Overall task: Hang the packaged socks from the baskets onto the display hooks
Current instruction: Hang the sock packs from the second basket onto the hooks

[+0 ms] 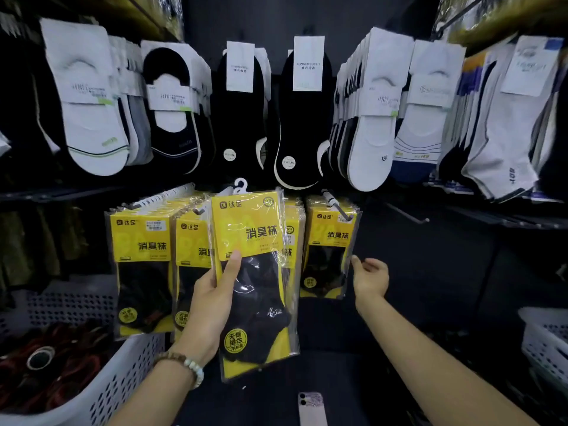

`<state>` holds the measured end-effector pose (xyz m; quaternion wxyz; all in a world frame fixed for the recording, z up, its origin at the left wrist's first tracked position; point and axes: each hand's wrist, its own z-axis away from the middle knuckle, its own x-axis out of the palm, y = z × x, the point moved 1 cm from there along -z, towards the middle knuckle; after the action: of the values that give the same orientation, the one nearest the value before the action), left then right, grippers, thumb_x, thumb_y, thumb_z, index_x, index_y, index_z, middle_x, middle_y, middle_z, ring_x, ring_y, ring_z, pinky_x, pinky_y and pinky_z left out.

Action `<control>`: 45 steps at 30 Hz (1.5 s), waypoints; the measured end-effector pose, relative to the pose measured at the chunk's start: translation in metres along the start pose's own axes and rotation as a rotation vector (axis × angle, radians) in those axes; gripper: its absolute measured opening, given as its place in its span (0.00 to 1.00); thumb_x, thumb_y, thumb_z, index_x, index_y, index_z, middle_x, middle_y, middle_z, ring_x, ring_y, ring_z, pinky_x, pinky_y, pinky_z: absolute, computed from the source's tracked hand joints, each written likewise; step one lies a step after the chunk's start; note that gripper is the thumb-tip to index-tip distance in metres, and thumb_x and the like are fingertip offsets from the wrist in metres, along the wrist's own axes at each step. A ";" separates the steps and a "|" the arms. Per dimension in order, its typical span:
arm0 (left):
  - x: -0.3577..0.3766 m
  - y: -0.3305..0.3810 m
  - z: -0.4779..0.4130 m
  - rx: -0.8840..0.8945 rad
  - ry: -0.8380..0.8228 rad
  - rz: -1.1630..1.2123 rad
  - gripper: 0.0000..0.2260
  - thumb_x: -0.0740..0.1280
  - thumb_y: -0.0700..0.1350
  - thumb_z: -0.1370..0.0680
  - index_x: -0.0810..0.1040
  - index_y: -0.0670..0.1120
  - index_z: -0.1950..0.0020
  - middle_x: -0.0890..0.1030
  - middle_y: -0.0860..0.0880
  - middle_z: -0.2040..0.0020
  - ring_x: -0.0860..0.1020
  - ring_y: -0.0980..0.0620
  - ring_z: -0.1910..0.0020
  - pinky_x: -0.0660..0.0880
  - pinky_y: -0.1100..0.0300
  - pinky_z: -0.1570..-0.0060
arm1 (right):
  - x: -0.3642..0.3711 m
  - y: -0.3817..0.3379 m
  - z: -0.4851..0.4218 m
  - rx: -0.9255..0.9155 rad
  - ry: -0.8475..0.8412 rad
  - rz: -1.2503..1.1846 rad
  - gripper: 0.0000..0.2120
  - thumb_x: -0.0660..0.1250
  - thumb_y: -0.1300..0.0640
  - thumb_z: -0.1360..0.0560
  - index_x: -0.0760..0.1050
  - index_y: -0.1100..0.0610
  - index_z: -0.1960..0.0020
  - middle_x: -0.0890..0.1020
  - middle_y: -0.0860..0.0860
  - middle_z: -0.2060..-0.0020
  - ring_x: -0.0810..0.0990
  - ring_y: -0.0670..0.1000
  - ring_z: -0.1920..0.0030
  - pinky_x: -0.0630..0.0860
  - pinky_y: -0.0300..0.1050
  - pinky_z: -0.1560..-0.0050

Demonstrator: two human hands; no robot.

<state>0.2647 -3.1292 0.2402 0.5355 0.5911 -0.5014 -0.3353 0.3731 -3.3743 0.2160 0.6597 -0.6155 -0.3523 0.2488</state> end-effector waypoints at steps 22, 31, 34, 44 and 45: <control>0.016 0.015 0.043 -0.027 -0.122 -0.079 0.17 0.62 0.59 0.24 0.76 0.52 0.39 0.74 0.62 0.45 0.70 0.61 0.43 0.64 0.57 0.37 | -0.077 -0.035 0.111 0.010 -0.494 0.021 0.07 0.63 0.57 0.21 0.73 0.59 0.56 0.80 0.59 0.56 0.77 0.55 0.56 0.74 0.59 0.43; 0.004 0.027 0.015 0.103 -0.079 -0.171 0.10 0.62 0.58 0.23 0.78 0.54 0.52 0.75 0.57 0.61 0.71 0.63 0.64 0.65 0.69 0.63 | -0.071 -0.054 0.054 -0.206 -0.374 0.110 0.03 0.61 0.60 0.20 0.73 0.59 0.51 0.82 0.59 0.51 0.81 0.54 0.52 0.77 0.50 0.48; 0.004 0.025 0.007 0.106 -0.111 -0.190 0.09 0.61 0.59 0.24 0.74 0.55 0.57 0.70 0.55 0.59 0.69 0.63 0.65 0.65 0.70 0.61 | -0.052 -0.056 0.039 -0.299 -0.424 0.227 0.03 0.61 0.60 0.20 0.72 0.58 0.51 0.83 0.56 0.52 0.81 0.49 0.56 0.76 0.42 0.52; 0.013 0.018 -0.002 0.128 -0.140 -0.125 0.14 0.61 0.62 0.28 0.73 0.52 0.58 0.73 0.59 0.58 0.70 0.64 0.62 0.65 0.68 0.60 | -0.012 -0.028 -0.007 0.045 -0.200 0.086 0.06 0.73 0.58 0.28 0.78 0.58 0.57 0.81 0.55 0.53 0.79 0.54 0.50 0.76 0.49 0.45; 0.014 0.017 -0.002 0.123 -0.140 -0.140 0.13 0.61 0.62 0.27 0.70 0.52 0.59 0.70 0.59 0.60 0.68 0.64 0.64 0.64 0.68 0.62 | -0.013 -0.025 -0.007 0.076 -0.177 0.081 0.05 0.73 0.58 0.28 0.78 0.58 0.58 0.82 0.57 0.52 0.80 0.56 0.49 0.77 0.52 0.43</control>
<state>0.2665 -3.1401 0.2591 0.4372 0.6317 -0.5145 -0.3810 0.3675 -3.3917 0.2381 0.6383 -0.5794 -0.3744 0.3417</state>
